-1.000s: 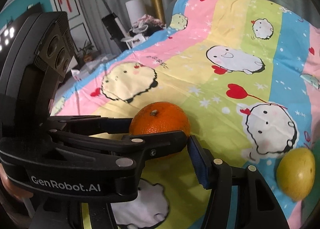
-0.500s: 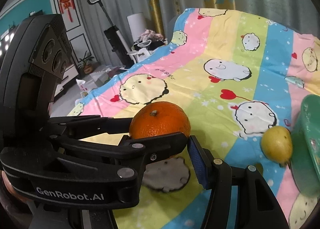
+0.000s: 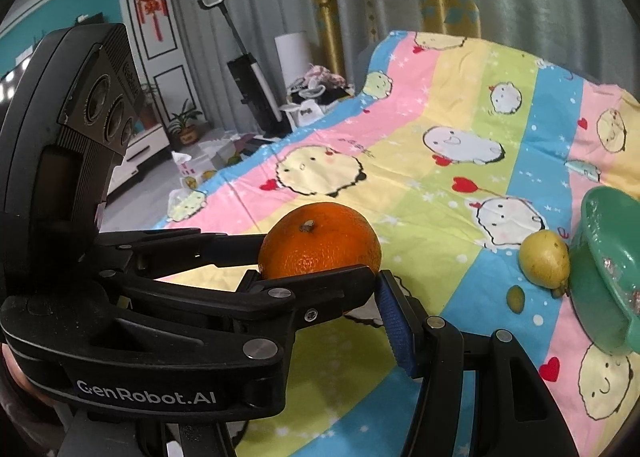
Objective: Organize fruits
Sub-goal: 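Carry the orange with both tools over the green basin and lower it, then open both tools to release the orange into the basin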
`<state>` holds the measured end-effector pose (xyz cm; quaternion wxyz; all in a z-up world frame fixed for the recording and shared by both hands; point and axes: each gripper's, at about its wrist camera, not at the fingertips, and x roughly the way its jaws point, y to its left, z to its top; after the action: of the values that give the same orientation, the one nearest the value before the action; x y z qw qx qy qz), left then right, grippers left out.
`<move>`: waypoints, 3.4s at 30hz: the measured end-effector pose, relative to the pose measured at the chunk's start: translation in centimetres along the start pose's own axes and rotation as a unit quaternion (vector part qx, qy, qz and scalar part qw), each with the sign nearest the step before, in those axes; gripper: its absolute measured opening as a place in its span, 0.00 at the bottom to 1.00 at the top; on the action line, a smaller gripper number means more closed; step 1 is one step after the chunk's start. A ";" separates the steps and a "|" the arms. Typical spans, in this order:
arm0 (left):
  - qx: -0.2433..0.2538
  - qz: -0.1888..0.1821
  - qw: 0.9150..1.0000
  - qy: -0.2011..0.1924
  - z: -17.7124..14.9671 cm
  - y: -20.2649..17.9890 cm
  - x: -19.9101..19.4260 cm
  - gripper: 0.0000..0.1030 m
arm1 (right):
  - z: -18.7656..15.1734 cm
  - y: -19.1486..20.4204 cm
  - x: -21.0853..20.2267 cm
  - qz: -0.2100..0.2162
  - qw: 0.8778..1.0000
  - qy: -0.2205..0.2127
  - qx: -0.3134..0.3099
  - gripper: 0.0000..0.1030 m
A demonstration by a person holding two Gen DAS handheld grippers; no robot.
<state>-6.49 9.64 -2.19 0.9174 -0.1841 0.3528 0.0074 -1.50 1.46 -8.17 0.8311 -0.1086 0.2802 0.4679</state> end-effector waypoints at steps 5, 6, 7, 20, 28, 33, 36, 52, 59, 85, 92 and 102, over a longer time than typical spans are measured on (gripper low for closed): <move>0.016 0.009 1.000 -0.011 -0.1 -1.7 -1.5 0.64 | -0.1 0.5 -1.7 0.003 1.000 -0.017 -0.003 0.59; 0.018 0.008 1.000 -0.012 -0.1 -1.9 -1.7 0.64 | -0.1 0.4 -2.2 0.002 1.000 -0.020 -0.003 0.58; 0.021 0.008 1.000 -0.014 -0.1 -2.3 -1.9 0.64 | -0.1 0.4 -2.5 0.001 1.000 -0.023 -0.003 0.58; 0.082 -0.048 0.995 -0.008 0.8 -10.0 0.1 0.64 | -1.6 -4.2 -8.5 -0.052 0.996 -0.066 0.036 0.58; 0.121 -0.106 0.987 0.008 2.0 -16.2 3.7 0.64 | -2.6 -9.4 -12.3 -0.118 0.987 -0.085 0.075 0.58; 0.137 -0.131 0.981 0.030 3.2 -19.0 6.5 0.64 | -3.3 -12.6 -13.6 -0.141 0.981 -0.093 0.099 0.58; 0.142 -0.143 0.979 0.038 4.2 -20.2 8.1 0.65 | -3.3 -14.6 -14.1 -0.153 0.977 -0.100 0.109 0.58; 0.086 -0.142 0.981 0.101 9.5 -20.2 17.5 0.63 | -1.0 -23.7 -10.0 -0.144 0.977 -0.084 0.136 0.54; 0.080 -0.145 0.977 0.130 11.3 -20.2 21.2 0.63 | 0.0 -26.9 -8.3 -0.146 0.977 -0.053 0.146 0.54; 0.053 -0.152 0.981 0.105 13.6 -16.8 19.8 0.79 | -0.1 -28.3 -11.0 -0.175 0.971 -0.054 0.154 0.53; 0.037 -0.110 0.991 0.060 13.1 -11.6 14.3 0.90 | -1.7 -26.9 -14.3 -0.181 0.965 -0.080 0.172 0.59; -0.010 -0.050 0.998 0.047 9.0 -5.1 10.0 0.99 | -4.0 -24.7 -16.3 -0.158 0.965 -0.091 0.191 0.60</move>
<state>7.57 6.85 -0.86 0.8974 -0.2106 0.3852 -0.0440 11.12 -25.27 -4.20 0.9216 0.0523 0.2671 0.2767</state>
